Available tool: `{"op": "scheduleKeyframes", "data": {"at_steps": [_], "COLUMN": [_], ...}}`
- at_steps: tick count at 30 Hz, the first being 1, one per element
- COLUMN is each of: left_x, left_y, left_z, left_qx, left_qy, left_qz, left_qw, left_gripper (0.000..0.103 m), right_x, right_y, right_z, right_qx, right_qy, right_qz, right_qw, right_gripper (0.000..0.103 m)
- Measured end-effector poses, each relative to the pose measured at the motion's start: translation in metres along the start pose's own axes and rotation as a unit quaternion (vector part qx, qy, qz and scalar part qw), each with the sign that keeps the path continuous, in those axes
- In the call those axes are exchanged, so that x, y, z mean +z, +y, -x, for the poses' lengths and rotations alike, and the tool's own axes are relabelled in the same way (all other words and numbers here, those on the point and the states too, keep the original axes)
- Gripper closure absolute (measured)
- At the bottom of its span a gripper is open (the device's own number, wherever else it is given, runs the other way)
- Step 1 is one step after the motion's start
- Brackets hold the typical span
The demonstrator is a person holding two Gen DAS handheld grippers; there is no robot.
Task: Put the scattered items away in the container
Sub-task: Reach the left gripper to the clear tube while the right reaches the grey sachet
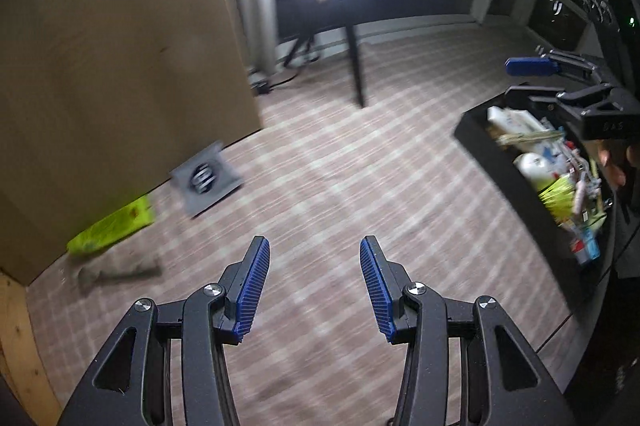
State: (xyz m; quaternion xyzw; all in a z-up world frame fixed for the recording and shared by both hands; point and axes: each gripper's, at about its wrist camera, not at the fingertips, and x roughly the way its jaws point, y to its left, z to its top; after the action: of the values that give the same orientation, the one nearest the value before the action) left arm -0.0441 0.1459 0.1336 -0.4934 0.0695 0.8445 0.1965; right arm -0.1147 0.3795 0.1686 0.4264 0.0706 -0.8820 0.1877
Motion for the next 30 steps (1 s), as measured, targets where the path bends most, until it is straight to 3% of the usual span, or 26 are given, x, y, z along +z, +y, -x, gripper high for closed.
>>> {"op": "scheduleKeyframes", "data": {"at_steps": [9,15,23,30], "left_x": [-0.025,-0.035,-0.039,-0.033], "left_y": [0.076,0.118,0.157,0.17], "left_z": [0.004,-0.005,-0.03,-0.066], "left_qx": [0.045,0.04,0.037,0.036], "left_qy": [0.014,0.032,0.078,0.119], "left_qz": [-0.009,-0.015,-0.082,-0.142], "left_qw": [0.9989,0.9986,0.9929,0.9821], "left_gripper": [0.059,0.059,0.057,0.057], "right_x": [0.028,0.047,0.073,0.087], "right_y": [0.049,0.071,0.098,0.114], "right_z": [-0.058,-0.094,-0.156,-0.201], "right_qx": [0.022,0.045,0.081,0.079], "right_qy": [0.034,0.049,0.082,0.102], "right_qz": [0.029,0.023,0.003,0.005], "right_qw": [0.999,0.998,0.993,0.992], "right_gripper": [0.031,0.031,0.032,0.032]}}
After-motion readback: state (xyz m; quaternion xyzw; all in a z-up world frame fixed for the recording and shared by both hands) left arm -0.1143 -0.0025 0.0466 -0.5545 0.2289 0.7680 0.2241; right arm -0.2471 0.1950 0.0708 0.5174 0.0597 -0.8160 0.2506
